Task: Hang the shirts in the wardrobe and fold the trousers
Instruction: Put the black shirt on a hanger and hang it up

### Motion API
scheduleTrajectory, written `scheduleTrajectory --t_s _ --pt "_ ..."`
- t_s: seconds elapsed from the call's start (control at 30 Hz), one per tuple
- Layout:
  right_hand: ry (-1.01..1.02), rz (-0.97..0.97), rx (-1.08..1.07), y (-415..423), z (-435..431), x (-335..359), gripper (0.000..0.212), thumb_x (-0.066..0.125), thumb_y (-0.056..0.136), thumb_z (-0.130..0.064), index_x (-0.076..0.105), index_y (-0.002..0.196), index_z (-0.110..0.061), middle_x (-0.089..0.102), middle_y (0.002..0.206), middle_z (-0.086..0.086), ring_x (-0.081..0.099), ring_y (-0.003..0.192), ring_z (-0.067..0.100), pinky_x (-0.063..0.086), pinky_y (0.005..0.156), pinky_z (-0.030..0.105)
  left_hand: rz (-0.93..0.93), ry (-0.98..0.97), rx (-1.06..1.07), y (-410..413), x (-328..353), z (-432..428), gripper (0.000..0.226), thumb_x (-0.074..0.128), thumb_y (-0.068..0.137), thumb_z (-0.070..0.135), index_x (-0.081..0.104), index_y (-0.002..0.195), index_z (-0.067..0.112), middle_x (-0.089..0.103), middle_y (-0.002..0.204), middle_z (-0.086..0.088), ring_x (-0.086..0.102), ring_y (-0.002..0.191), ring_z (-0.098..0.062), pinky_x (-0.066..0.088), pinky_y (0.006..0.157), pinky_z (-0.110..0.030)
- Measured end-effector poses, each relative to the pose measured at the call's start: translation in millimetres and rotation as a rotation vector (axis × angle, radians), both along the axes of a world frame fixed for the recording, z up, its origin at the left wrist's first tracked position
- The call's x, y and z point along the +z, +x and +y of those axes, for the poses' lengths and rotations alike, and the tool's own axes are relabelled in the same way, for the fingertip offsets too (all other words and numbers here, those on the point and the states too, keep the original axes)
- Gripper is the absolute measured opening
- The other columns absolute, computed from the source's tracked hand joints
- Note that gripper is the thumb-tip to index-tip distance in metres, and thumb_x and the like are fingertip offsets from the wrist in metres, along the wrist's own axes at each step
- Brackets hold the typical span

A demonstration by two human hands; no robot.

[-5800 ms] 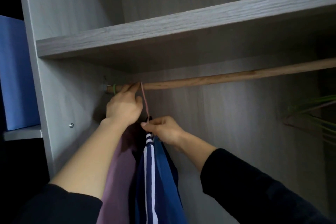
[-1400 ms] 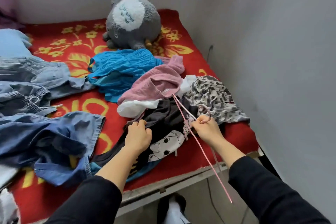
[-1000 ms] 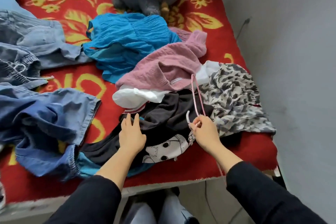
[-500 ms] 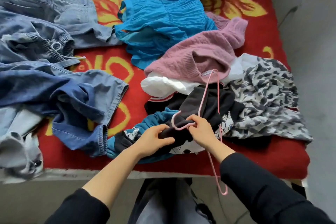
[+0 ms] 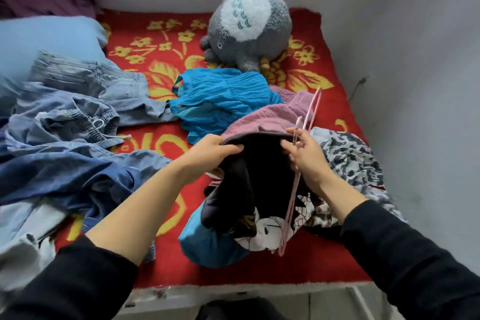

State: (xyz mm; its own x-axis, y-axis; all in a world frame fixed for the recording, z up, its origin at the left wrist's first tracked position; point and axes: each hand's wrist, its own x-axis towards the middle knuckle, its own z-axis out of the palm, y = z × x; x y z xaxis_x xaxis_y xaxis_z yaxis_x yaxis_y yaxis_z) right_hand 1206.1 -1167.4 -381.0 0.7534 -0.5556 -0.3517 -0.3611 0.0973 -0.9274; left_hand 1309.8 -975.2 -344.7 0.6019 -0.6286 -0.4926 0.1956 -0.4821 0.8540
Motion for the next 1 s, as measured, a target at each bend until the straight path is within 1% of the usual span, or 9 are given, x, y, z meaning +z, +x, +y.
scheduleTrajectory --t_s 0.1,0.2,0.3,0.37,0.5,0.67,0.83,0.93,1.0 --pt "0.016 -0.056 -0.001 -6.8 3.4 38.8 0.040 0.070 0.085 -0.013 0.047 0.116 -0.024 0.057 0.083 0.001 0.055 0.062 0.006 0.039 0.048 0.018 0.076 -0.139 0.204 7.5 43.1 -19.7 0.016 0.057 0.092 0.016 0.065 0.079 0.014 0.064 0.066 -0.003 0.060 0.047 -0.010 0.050 0.043 -0.022" --pt "0.031 -0.174 0.002 -17.3 13.5 69.0 0.043 0.075 0.082 -0.018 0.047 0.115 -0.017 0.060 0.084 0.005 0.061 0.067 0.011 0.044 0.050 0.017 0.182 -0.253 0.366 10.0 78.9 -40.7 0.013 0.055 0.093 0.017 0.059 0.082 0.011 0.062 0.067 -0.007 0.062 0.044 -0.011 0.051 0.042 -0.023" --pt "-0.108 -0.214 0.019 -22.7 27.8 79.8 0.047 0.080 0.077 -0.021 0.048 0.106 -0.002 0.049 0.076 0.007 0.049 0.066 0.017 0.043 0.056 0.013 0.217 -0.376 0.411 5.2 116.3 -59.5 0.014 0.052 0.094 0.018 0.058 0.084 0.011 0.063 0.069 -0.007 0.063 0.045 -0.011 0.051 0.041 -0.024" --pt "-0.220 -0.180 0.012 -19.8 38.6 79.2 0.050 0.084 0.072 -0.029 0.050 0.100 -0.004 0.056 0.080 0.003 0.053 0.070 0.017 0.048 0.064 0.024 0.238 -0.489 0.405 -2.9 146.1 -70.6 0.016 0.051 0.095 0.016 0.058 0.083 0.010 0.065 0.062 -0.005 0.064 0.047 -0.012 0.053 0.043 -0.024" --pt "-0.524 -0.170 -0.138 -4.2 37.5 96.5 0.018 0.073 0.082 -0.029 0.059 0.085 -0.018 0.061 0.076 -0.014 0.059 0.073 0.012 0.045 0.065 0.023 0.257 -0.748 0.394 -9.4 208.9 -84.2 0.015 0.048 0.096 0.012 0.055 0.084 0.008 0.065 0.063 -0.007 0.066 0.050 -0.016 0.056 0.047 -0.028" --pt "-0.334 -0.340 -0.208 10.9 9.9 177.2 0.028 0.052 0.085 -0.012 0.044 0.059 -0.015 0.040 0.056 0.001 0.035 0.054 0.015 0.027 0.054 0.031 0.088 -0.979 0.506 18.1 272.1 -68.2 0.009 0.054 0.093 0.009 0.057 0.098 0.001 0.062 0.091 -0.015 0.068 0.076 -0.023 0.059 0.065 -0.035" --pt "-0.384 -0.524 -0.209 24.5 -12.1 273.0 0.019 0.046 0.083 0.000 0.046 0.066 -0.009 0.033 0.052 -0.006 0.026 0.044 0.002 0.022 0.041 0.018 -0.202 -0.873 0.589 34.8 318.2 -34.2 0.007 0.056 0.092 0.003 0.058 0.086 0.001 0.065 0.082 -0.010 0.068 0.072 -0.022 0.059 0.067 -0.032" --pt "-0.385 -0.571 -0.165 28.6 -22.7 315.8 0.029 0.049 0.084 0.001 0.055 0.059 -0.012 0.046 0.045 -0.013 0.038 0.043 0.000 0.031 0.042 0.014 -0.375 -0.776 0.691 40.0 331.4 -17.1 0.018 0.064 0.087 0.001 0.048 0.092 0.004 0.058 0.090 -0.011 0.067 0.073 -0.022 0.060 0.062 -0.032" --pt "-0.421 -0.515 -0.097 30.4 -27.9 333.8 0.028 0.049 0.085 0.001 0.060 0.062 -0.012 0.056 0.056 -0.005 0.049 0.059 0.008 0.036 0.046 0.016 -0.403 -0.804 0.681 44.0 334.0 -7.3 0.035 0.065 0.086 -0.001 0.041 0.110 0.009 0.058 0.098 -0.012 0.068 0.080 -0.023 0.061 0.065 -0.035"
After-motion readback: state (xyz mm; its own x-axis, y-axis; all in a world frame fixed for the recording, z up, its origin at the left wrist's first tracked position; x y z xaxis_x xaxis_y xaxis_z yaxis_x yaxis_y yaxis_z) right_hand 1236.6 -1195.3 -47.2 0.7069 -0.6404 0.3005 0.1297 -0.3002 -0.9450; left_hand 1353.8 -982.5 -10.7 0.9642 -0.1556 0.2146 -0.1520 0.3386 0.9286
